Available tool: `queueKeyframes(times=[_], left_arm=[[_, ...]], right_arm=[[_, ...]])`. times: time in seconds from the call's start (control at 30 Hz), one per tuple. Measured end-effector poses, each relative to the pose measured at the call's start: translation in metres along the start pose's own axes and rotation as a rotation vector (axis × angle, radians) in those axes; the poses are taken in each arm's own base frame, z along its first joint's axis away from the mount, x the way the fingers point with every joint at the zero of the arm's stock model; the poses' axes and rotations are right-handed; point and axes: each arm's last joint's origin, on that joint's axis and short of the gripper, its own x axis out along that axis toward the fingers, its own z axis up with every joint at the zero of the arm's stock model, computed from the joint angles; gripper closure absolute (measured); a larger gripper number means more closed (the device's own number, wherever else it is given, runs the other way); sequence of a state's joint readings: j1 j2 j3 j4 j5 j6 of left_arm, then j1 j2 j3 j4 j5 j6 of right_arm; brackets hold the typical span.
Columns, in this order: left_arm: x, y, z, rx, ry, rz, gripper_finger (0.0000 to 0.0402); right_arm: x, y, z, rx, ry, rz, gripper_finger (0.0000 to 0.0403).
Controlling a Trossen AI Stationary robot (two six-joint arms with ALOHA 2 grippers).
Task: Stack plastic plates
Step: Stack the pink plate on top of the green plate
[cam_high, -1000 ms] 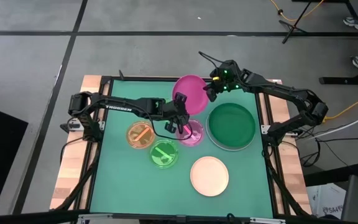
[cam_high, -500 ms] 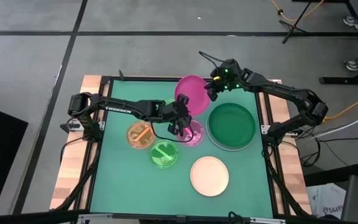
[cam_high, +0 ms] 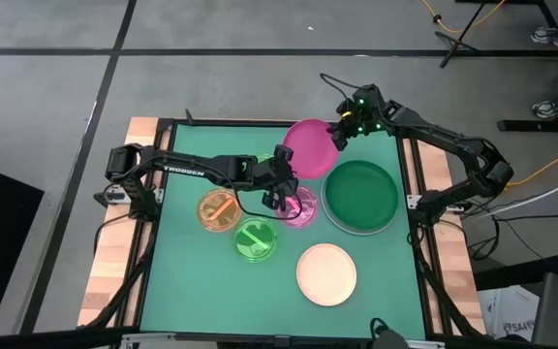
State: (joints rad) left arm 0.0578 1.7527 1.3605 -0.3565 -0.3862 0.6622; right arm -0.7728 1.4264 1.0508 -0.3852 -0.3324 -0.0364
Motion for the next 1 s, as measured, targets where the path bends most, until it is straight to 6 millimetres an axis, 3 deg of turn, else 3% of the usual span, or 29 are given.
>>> queueKeyframes(times=[0.2,0.53,0.73,1.0], left_arm=[[0.0,-0.001,-0.001,-0.009,0.006,-0.005,0.0321],[0.0,-0.001,-0.001,-0.024,0.002,-0.014,0.0321],[0.0,-0.001,-0.001,-0.024,0.002,-0.015,0.0321],[0.0,-0.001,-0.001,-0.024,0.002,-0.014,0.0321]], right_arm=[[-0.021,-0.01,-0.008,0.019,0.047,0.055,0.0402],[-0.058,-0.011,-0.042,-0.021,0.325,0.089,0.0402],[-0.065,-0.011,-0.056,-0.092,0.517,-0.003,0.0402],[-0.066,-0.011,-0.057,-0.115,0.546,-0.024,0.0403]])
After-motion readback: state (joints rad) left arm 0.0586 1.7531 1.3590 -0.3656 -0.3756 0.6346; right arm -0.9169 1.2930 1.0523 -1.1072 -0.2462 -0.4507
